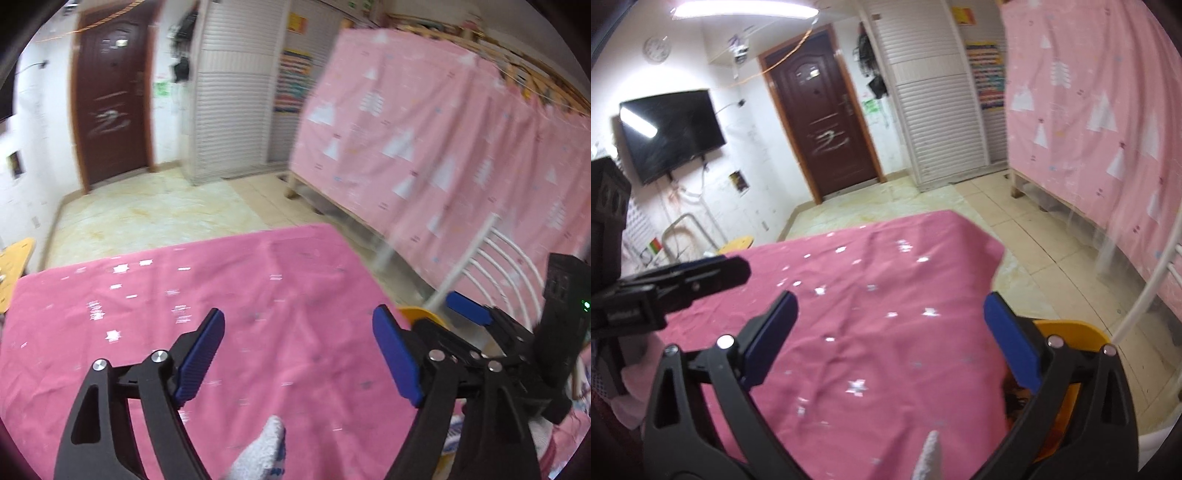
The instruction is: Collect trash
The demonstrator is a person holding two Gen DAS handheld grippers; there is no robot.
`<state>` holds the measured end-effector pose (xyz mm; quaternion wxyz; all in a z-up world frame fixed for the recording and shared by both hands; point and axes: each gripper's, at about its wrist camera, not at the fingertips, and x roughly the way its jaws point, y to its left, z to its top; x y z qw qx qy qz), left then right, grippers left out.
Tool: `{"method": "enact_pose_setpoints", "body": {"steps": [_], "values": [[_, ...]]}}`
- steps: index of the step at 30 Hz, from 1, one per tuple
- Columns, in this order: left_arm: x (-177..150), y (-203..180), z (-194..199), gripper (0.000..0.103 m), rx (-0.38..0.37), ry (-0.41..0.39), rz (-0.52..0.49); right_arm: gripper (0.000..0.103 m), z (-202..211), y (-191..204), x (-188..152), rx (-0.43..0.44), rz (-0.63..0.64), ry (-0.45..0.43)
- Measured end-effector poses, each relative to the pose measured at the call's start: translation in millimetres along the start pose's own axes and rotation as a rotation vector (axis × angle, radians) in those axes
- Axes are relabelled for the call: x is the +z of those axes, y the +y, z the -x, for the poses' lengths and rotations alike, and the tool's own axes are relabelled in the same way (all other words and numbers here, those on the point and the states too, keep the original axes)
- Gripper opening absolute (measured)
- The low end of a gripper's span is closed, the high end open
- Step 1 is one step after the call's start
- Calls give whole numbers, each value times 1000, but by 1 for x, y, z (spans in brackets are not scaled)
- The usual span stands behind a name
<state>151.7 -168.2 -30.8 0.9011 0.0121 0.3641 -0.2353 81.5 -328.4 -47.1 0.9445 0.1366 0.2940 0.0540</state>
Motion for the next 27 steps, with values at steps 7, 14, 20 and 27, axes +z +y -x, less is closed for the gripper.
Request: {"method": "enact_pose_setpoints", "body": {"steps": [7,14,20,27], "values": [[-14,56,20,75,133,-48,88,97,-22,55,-2,87,91,30],[-29,99,35,75,317,-90,147,97,-38,100,-8,177,167,48],[-37,121,44,75,465,-138,173,97,-45,127,-13,233,218,44],[-46,131,56,75,571,-199,204,97,-50,140,-20,245,238,45]]}}
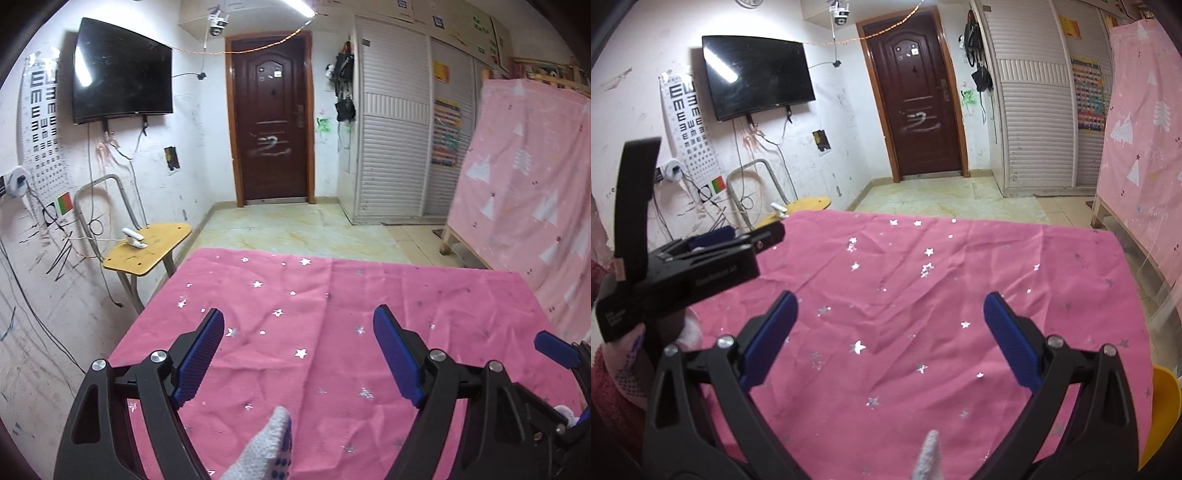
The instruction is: Collect trash
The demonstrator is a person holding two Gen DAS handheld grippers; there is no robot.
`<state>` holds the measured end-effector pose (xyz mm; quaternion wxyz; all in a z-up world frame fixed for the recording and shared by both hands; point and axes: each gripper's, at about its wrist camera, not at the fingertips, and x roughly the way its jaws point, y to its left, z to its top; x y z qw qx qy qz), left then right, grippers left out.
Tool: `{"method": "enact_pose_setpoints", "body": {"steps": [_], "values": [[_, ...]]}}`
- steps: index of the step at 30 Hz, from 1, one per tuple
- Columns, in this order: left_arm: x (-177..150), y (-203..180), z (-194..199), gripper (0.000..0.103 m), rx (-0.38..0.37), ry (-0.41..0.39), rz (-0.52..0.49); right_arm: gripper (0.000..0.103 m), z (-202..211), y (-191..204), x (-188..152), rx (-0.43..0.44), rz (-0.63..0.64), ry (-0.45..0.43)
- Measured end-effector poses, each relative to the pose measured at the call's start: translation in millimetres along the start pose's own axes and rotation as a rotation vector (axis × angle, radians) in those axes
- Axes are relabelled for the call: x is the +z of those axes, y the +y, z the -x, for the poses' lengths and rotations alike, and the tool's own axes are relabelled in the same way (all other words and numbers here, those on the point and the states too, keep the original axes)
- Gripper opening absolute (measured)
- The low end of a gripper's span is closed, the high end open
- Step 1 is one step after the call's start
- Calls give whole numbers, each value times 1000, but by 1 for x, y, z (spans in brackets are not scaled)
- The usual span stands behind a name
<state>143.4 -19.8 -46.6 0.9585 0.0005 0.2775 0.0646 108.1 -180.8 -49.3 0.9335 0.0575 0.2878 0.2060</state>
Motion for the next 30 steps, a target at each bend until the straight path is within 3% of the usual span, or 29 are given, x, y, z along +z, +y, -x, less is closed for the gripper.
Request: {"method": "enact_pose_setpoints", "body": {"steps": [30], "values": [[-6,15,-5,75,3,4,30,97,-4,0,-1,-11,-5,3]]}}
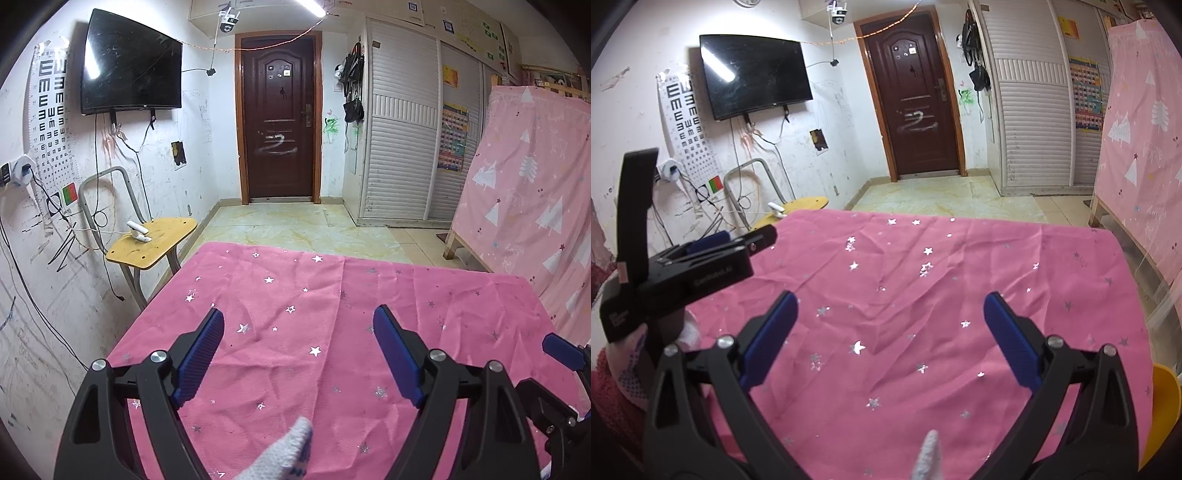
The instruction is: Collect trash
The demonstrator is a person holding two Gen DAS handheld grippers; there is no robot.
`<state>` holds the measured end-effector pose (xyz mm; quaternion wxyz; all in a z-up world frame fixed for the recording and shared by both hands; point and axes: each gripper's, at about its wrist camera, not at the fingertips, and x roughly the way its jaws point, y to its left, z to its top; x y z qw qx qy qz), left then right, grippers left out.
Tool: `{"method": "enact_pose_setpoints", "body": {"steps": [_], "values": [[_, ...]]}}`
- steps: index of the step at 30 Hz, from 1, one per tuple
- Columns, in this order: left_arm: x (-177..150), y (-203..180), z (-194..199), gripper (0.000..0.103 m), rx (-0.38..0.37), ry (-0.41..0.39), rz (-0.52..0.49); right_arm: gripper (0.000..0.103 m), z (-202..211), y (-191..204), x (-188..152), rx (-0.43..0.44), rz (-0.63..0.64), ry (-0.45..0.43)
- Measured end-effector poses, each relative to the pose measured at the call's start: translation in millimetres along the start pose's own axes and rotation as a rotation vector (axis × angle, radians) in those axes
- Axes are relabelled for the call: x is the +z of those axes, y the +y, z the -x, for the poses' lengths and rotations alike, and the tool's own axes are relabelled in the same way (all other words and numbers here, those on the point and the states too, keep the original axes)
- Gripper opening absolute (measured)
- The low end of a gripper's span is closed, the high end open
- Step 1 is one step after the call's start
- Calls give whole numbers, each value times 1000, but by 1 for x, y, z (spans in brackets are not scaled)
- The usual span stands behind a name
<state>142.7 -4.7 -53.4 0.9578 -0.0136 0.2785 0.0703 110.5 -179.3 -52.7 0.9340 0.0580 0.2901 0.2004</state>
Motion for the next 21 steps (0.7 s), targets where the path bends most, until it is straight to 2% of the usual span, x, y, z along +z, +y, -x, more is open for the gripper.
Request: {"method": "enact_pose_setpoints", "body": {"steps": [21], "values": [[-2,2,-2,75,0,-1,8,97,0,0,0,0,1,2]]}}
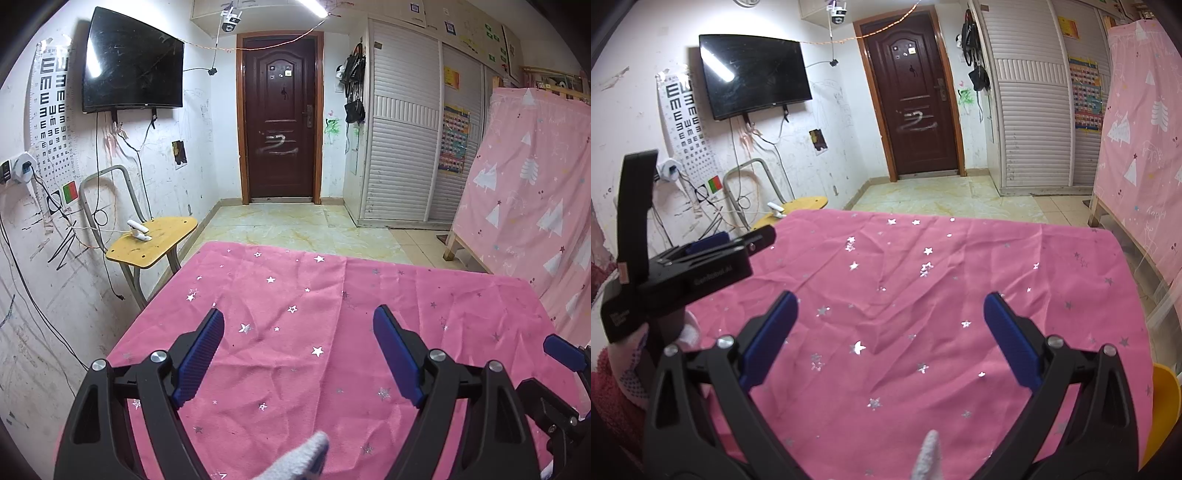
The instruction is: Collect trash
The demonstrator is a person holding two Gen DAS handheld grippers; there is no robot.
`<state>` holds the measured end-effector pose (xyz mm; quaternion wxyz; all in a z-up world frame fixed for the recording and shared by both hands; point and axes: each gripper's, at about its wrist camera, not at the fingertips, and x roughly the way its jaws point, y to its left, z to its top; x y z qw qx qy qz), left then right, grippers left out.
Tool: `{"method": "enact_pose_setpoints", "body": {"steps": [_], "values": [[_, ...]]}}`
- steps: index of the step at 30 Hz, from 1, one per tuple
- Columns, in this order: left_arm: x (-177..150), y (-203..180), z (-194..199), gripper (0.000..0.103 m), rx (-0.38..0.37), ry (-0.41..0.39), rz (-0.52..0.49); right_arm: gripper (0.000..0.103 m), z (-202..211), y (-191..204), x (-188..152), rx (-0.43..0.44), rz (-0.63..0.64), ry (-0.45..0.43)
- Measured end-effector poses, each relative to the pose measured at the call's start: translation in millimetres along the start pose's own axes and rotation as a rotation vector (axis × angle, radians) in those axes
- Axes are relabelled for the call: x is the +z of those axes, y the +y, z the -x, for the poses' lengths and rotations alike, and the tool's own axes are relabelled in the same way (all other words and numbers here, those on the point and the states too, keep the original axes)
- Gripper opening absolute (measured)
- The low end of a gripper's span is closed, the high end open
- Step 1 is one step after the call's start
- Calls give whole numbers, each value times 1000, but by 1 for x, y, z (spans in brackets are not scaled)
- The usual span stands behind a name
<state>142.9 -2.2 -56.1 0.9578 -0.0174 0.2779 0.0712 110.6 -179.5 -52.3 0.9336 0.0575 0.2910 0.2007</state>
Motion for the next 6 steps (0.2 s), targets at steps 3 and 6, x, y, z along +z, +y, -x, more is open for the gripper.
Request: {"method": "enact_pose_setpoints", "body": {"steps": [3,6], "values": [[1,1,-1,75,-3,2,0,97,0,0,0,0,0,0],[1,3,-1,75,-6,4,4,97,0,0,0,0,0,0]]}}
